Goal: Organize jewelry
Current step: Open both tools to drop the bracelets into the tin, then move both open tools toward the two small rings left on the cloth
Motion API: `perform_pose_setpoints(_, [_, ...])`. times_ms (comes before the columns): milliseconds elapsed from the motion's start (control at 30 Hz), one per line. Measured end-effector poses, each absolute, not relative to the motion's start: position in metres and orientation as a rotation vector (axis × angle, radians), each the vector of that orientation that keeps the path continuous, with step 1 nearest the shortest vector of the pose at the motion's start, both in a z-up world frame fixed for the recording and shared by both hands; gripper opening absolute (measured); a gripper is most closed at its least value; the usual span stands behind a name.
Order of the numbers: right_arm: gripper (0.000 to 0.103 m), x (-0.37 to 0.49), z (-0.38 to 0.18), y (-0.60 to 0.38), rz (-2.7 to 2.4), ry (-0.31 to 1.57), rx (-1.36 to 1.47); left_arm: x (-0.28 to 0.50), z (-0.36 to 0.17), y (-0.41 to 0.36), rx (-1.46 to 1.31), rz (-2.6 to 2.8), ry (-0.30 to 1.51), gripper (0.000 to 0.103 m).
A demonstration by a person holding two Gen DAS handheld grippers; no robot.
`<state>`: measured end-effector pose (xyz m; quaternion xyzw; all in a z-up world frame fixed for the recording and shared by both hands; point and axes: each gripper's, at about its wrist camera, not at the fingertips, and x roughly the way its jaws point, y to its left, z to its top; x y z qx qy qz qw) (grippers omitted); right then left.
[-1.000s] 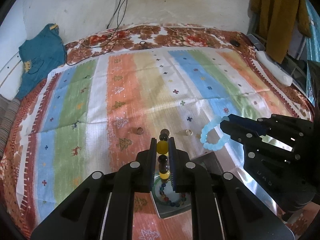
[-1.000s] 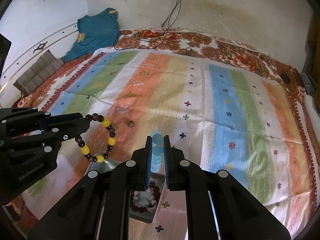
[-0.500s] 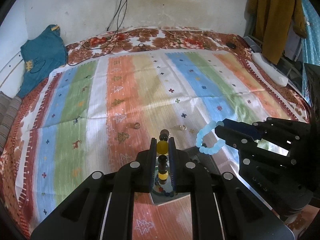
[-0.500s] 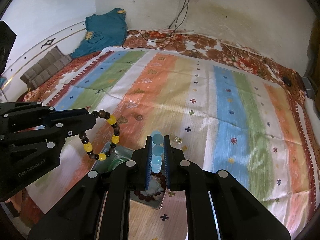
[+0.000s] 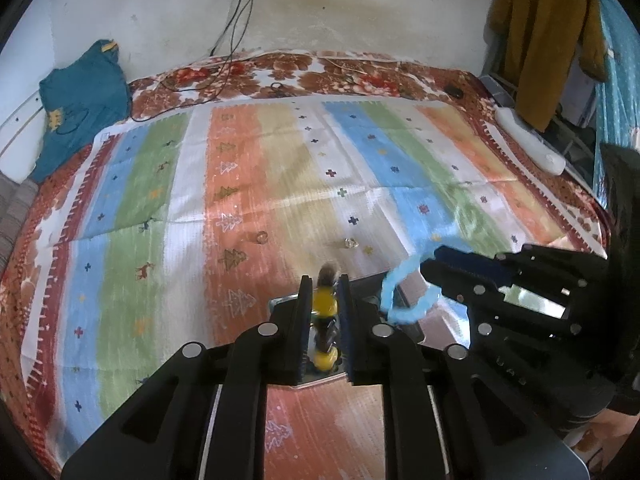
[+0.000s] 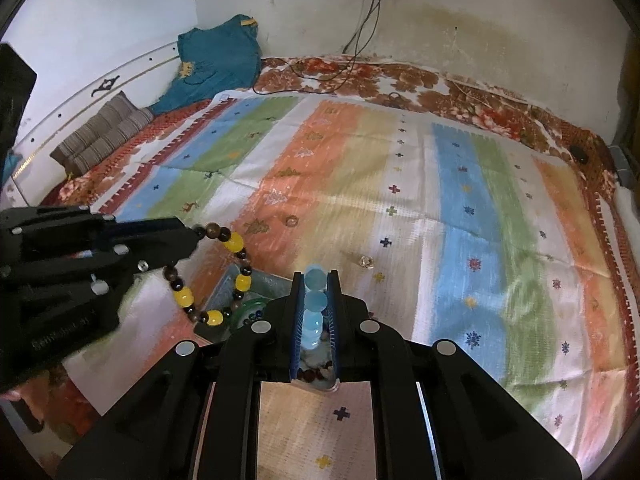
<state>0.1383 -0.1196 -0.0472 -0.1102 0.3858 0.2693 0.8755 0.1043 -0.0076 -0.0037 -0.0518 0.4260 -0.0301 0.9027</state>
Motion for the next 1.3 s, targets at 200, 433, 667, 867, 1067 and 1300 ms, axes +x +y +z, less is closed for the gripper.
perform_pose_setpoints(200, [0.031,0.145,-0.050,-0.129,0.514,0.824,-0.225,0.102,-0.005,0.004,-0.128,-0.013,0.886,0.030])
perform_pose_setpoints(433, [0.031,0.155,-0.058,-0.131,0.492,0.855,-0.224,0.110,-0.018,0.016,-0.136,0.030,0.929,0.036])
perform_pose_setpoints(667, [0.038,0.165,-0.064,-0.129,0.483,0.879,-0.221,0.117,-0.024,0.022,-0.150,0.040,0.946,0.047])
perform_pose_setpoints(867, [0.046,0.176,-0.068,-0.126,0.468,0.896,-0.215,0.126,-0.029,0.026,-0.148,0.063,0.955,0.055])
perform_pose_setpoints(1067, [0.053,0.188,-0.074,-0.124,0.462,0.919,-0.204,0.139,-0.034,0.031,-0.111,0.090,0.957,0.057])
perform_pose_setpoints(1300, [0.056,0.198,-0.079,-0.121,0.465,0.942,-0.203,0.154,-0.045,0.041,-0.120,0.105,0.981,0.060])
